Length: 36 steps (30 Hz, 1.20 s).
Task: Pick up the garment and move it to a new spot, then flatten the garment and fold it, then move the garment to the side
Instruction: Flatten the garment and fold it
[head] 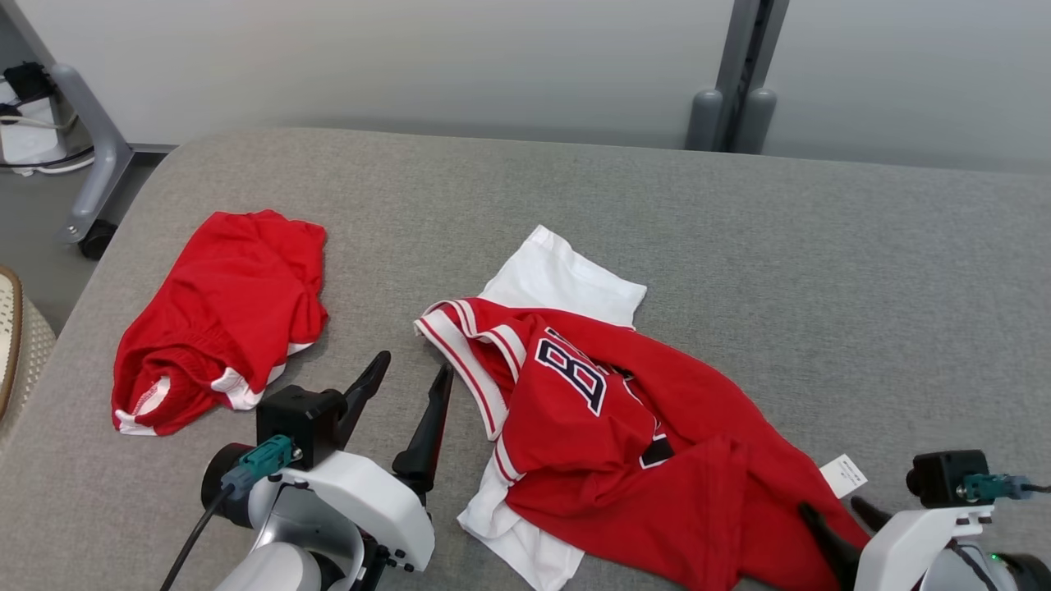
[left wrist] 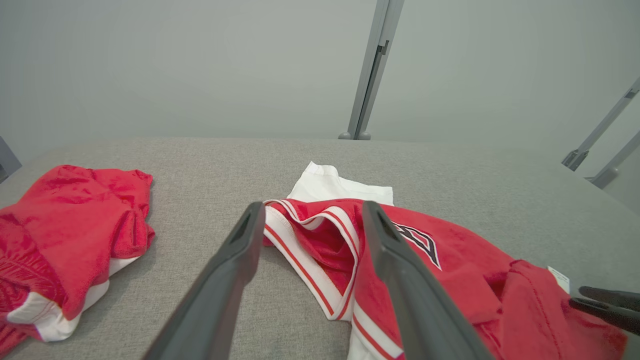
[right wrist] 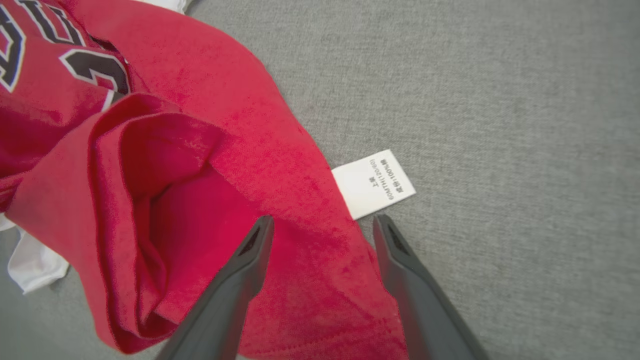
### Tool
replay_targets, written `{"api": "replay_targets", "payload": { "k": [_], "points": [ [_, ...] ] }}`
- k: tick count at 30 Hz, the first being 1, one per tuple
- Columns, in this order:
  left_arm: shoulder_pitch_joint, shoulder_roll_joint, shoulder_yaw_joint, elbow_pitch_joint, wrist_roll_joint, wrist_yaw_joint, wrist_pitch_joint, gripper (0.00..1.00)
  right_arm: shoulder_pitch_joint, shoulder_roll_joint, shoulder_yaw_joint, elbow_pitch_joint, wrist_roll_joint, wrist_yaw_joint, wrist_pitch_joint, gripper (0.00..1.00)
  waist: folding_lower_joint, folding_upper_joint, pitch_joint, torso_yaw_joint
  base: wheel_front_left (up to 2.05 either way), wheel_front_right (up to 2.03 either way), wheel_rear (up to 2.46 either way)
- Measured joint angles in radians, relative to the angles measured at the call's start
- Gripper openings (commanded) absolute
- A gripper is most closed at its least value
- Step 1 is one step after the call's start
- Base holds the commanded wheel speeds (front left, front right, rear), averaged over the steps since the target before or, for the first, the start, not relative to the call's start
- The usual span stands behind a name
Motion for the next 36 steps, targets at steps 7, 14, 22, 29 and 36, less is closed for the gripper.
{"api": "replay_targets", "payload": {
  "k": [7, 14, 22, 29, 36],
  "points": [
    [0.0, -0.016, 0.001, 0.029, -0.016, -0.009, -0.028, 1.0, 0.015, 0.03, -0.037, 0.015, -0.004, 0.0, 0.125, 1.0, 0.0, 0.0, 0.017, 0.027, 0.0, 0.0, 0.0],
    [-0.001, -0.038, 0.005, 0.063, -0.023, -0.018, -0.078, 1.0, 0.014, 0.036, -0.05, 0.003, -0.02, 0.0, 0.143, 0.0, 0.0, 0.0, 0.025, 0.043, 0.0, 0.0, 0.0],
    [-0.003, -0.05, 0.012, 0.075, -0.003, -0.018, -0.156, 1.0, -0.052, 0.001, -0.075, -0.038, -0.04, 0.0, 0.096, 0.0, 0.0, 0.0, 0.023, 0.056, 0.0, 0.0, 0.0],
    [-0.037, -0.076, 0.003, 0.082, 0.021, -0.025, -0.205, 1.0, -0.215, -0.084, -0.112, -0.027, -0.013, 0.0, 0.075, 0.0, 0.0, 0.0, 0.074, 0.086, 0.0, 0.0, 0.0],
    [-0.092, -0.111, -0.006, 0.098, 0.03, -0.043, -0.234, 1.0, -0.409, -0.209, -0.141, 0.09, 0.034, 0.0, 0.03, 0.0, 0.0, 0.0, 0.163, 0.13, 0.0, 0.0, 0.0]
  ]
}}
